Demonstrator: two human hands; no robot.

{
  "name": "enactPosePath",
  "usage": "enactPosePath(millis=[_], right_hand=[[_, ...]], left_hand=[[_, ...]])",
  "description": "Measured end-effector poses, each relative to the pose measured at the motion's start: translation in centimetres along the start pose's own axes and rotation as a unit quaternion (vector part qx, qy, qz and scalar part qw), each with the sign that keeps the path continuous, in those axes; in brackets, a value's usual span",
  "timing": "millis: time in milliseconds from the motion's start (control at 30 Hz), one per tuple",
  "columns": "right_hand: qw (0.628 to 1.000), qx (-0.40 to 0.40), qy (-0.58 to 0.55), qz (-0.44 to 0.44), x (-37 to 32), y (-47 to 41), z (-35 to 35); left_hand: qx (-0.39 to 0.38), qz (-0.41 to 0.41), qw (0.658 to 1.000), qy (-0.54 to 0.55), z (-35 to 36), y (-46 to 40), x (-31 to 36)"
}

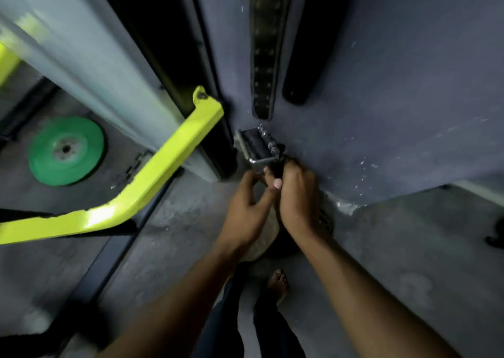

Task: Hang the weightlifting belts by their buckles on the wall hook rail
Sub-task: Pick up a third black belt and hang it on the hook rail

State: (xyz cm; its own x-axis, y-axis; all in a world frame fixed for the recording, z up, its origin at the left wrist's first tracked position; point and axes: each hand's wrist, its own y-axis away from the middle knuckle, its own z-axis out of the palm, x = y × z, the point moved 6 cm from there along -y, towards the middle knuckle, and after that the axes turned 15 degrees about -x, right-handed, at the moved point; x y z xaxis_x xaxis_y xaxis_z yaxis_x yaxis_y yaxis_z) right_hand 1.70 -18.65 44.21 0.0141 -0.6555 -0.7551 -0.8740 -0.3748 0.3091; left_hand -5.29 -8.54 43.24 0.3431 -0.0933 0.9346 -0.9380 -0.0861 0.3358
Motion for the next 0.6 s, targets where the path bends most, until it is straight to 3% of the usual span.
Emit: enactPosePath(millis=[67, 167, 233, 333, 433, 500, 600], right_hand=[[0.999, 0.014, -0.043, -0.011, -2.9, 2.9, -2.2], [0.990, 0.088, 0.098, -0.053, -7.7, 6.5, -5.5], [0.980, 0.122, 0.136, -0.084, -10.7, 8.7, -7.7], [0.969, 0.187, 0.108, -0.122, -14.6, 12.1, -10.7], [0.936, 0.221, 0.207, -0.178, -18.5, 14.7, -11.5], [0.934, 0.222, 0.179, -0.217, -20.2, 15.8, -12.1], [0.933, 0.237, 0.022, -0.270, -22.2, 17.7, -14.0]], left_hand=[[0.016, 0.030, 0.997, 0.064, 0.8, 2.2, 4.2], [0.036, 0.064, 0.991, 0.108, 1.1, 5.2, 9.6], [0.041, 0.088, 0.989, 0.111, 0.8, 6.7, 13.4], [0.051, 0.130, 0.985, 0.104, -0.8, 8.3, 19.0], [0.052, 0.174, 0.977, 0.110, -3.1, 10.2, 23.5], [0.045, 0.211, 0.970, 0.112, -5.3, 11.4, 25.6], [0.040, 0.258, 0.959, 0.112, -8.3, 13.8, 28.2]])
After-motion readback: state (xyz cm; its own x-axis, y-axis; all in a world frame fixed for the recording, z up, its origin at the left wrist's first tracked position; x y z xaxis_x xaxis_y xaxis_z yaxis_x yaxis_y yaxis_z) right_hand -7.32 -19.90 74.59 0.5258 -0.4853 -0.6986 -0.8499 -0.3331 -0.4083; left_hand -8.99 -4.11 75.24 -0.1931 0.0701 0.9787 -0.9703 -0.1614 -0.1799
